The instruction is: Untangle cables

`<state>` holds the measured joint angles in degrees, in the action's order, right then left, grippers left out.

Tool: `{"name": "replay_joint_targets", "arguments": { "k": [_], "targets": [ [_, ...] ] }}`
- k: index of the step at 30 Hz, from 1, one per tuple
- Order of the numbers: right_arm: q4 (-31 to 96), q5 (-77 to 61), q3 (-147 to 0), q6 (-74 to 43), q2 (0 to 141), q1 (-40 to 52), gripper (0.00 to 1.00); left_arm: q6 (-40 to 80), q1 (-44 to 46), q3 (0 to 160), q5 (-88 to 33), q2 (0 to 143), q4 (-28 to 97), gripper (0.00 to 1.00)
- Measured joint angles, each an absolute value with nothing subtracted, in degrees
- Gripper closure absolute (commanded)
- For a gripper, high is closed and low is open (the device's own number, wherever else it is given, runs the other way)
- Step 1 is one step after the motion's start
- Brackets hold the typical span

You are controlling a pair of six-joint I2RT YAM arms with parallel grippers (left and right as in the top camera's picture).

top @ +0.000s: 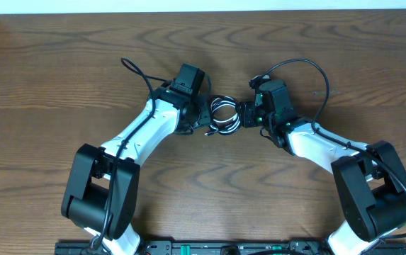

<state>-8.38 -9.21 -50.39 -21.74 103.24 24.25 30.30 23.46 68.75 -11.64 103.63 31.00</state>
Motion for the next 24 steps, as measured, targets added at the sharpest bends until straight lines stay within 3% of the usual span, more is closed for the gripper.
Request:
{"name": "replay_joint_targets", "arguments": {
  "k": [4, 20, 24],
  "targets": [
    [-8.4, -9.2, -50.4, -21.7, 103.2, 24.3, 0.45, 30.3, 23.5, 68.8, -11.3, 103.6, 31.0, 0.33],
    [-8.4, -9.2, -50.4, -21.7, 103.2, 24.3, 0.37, 30.3, 23.5, 68.8, -2.9, 103.6, 31.0, 0.32],
    [-8.4, -9.2, -50.4, -21.8, 103.2, 24.3, 0.31, 30.3, 23.5, 68.8, -2.3, 103.6, 31.0, 0.3]
  ]
}}
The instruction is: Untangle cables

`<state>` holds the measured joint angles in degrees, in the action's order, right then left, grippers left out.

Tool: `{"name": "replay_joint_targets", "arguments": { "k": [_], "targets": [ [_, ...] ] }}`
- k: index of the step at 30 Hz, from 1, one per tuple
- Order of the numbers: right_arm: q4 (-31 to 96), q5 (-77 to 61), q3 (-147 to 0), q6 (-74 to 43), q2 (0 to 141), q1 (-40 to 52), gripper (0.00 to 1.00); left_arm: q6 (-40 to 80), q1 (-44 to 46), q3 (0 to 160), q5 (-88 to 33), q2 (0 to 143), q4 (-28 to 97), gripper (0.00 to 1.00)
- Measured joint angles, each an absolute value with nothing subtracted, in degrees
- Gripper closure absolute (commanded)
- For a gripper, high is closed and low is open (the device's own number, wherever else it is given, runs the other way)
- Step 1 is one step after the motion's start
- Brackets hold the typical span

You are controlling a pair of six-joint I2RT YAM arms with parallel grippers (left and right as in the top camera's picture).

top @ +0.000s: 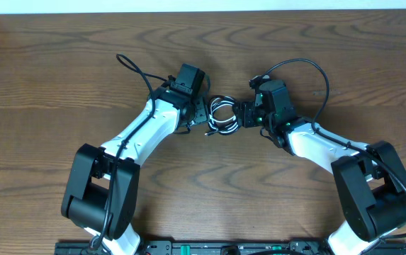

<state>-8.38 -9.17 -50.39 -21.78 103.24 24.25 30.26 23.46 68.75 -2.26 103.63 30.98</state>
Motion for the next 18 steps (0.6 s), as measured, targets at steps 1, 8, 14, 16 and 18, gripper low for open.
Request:
{"name": "replay_joint_targets", "arguments": {
  "k": [1, 8, 14, 16, 18],
  "targets": [
    [-8.4, -9.1, -50.4, -21.8, 103.2, 24.3, 0.3, 30.3, 23.5, 68.8, -2.2, 103.6, 31.0, 0.3],
    [-8.4, -9.2, -50.4, -21.7, 103.2, 24.3, 0.28, 30.3, 23.5, 68.7, -1.7, 103.6, 30.8, 0.26],
    [-8.4, -9.2, -50.4, -21.7, 103.2, 24.3, 0.27, 30.3, 23.5, 68.7, -1.5, 103.6, 30.5, 0.24],
    [-8.4, -9.2, -50.4, -21.7, 103.2, 24.3, 0.26, 30.2, 23.5, 68.7, -1.4, 103.6, 30.5, 0.23],
    [-8.4, -9.2, -50.4, -21.7, 103.2, 24.3, 0.26, 30.3, 23.5, 68.7, -1.3, 103.7, 30.3, 0.23]
  ]
}}
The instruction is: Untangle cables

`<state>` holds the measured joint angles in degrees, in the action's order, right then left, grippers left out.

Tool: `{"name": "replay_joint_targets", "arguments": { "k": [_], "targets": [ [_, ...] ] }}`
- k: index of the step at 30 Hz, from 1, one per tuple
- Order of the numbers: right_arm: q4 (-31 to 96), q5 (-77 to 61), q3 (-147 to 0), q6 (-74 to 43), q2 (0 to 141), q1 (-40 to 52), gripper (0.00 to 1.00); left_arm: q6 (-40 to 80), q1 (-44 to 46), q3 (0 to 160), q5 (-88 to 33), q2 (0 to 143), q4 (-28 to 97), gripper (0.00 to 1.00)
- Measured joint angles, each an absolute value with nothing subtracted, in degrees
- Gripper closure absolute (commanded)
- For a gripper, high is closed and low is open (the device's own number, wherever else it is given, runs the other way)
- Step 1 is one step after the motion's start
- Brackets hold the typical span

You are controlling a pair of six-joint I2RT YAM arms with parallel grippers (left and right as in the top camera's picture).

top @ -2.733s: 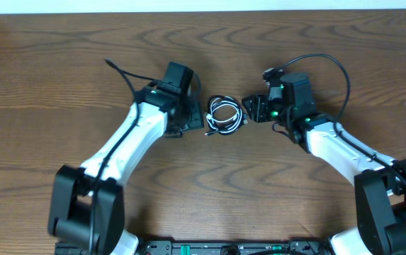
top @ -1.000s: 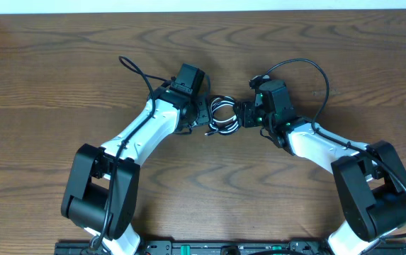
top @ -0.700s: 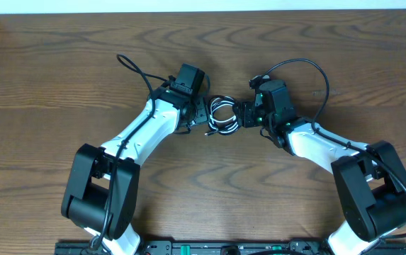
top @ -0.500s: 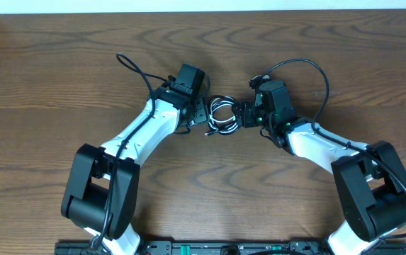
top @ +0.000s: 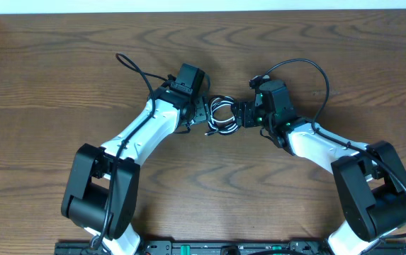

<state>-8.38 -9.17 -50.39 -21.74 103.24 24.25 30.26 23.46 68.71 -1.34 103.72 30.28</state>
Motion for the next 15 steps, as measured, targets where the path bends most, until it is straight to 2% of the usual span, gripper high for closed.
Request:
{"name": "replay_joint_targets", "arguments": {
  "k": [15],
  "targets": [
    [-8.4, -9.2, -50.4, -21.7, 103.2, 24.3, 0.25, 30.2, 23.5, 68.7, -1.3, 103.8, 29.7, 0.22]
  ]
}}
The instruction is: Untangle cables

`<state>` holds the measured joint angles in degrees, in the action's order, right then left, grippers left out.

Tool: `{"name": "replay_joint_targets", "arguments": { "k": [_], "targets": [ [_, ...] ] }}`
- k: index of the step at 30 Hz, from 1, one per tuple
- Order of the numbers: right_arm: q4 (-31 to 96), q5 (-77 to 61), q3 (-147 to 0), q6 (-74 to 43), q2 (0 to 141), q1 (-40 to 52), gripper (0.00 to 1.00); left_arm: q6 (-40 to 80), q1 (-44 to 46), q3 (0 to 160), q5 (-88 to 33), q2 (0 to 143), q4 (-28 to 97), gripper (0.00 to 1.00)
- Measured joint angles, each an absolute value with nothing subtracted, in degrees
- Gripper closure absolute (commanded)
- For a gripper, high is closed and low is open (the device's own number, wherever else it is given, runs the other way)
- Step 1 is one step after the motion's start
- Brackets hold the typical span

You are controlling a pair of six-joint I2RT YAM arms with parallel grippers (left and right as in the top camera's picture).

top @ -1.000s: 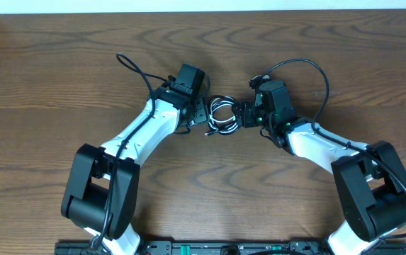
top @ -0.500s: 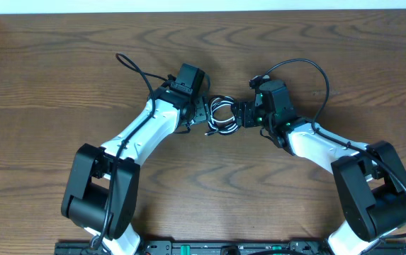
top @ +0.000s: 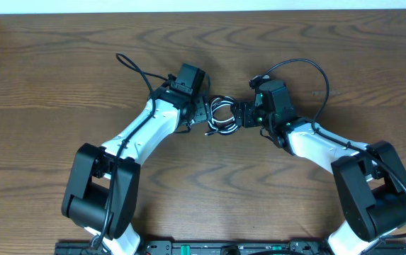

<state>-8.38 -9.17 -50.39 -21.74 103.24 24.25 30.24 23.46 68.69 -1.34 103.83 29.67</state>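
Observation:
A small coil of black and white cables (top: 222, 115) sits mid-table between my two grippers. My left gripper (top: 204, 113) is at the coil's left edge and looks shut on its strands. My right gripper (top: 239, 115) is at the coil's right edge and looks closed on it too. A loose plug end (top: 208, 131) hangs out at the coil's lower left. The fingertips are dark and small in the overhead view, so the exact grip is hard to make out.
The brown wooden table (top: 61, 85) extends all around. Each arm's own black wrist cable loops outward, the left one (top: 135, 69) and the right one (top: 316, 71). A white wall edge (top: 188, 6) runs along the far side.
At first both grippers were at the coil's sides, with the left wrist slightly lower. By 1.1 s ago the left gripper had shifted a little up and the coil sat slightly further left. The scene has stayed still from then on.

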Motion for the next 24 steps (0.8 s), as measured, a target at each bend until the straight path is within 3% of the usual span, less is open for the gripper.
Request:
{"name": "replay_joint_targets", "arguments": {
  "k": [7, 15, 20, 24],
  "targets": [
    [-8.4, -9.2, -50.4, -21.7, 103.2, 24.3, 0.26, 30.3, 23.5, 68.7, -1.3, 103.8, 29.5, 0.21],
    [-8.4, -9.1, -50.4, -21.6, 103.2, 24.3, 0.46, 30.3, 23.5, 68.7, -1.3, 104.9, 28.8, 0.17],
    [-8.4, -9.4, -50.4, -20.6, 103.2, 24.3, 0.65, 30.3, 23.5, 68.7, -1.3, 105.3, 28.8, 0.17],
    [-8.4, -9.3, -50.4, -20.4, 103.2, 24.5, 0.69, 30.3, 23.5, 68.7, -1.3, 105.3, 28.7, 0.17]
  ]
}}
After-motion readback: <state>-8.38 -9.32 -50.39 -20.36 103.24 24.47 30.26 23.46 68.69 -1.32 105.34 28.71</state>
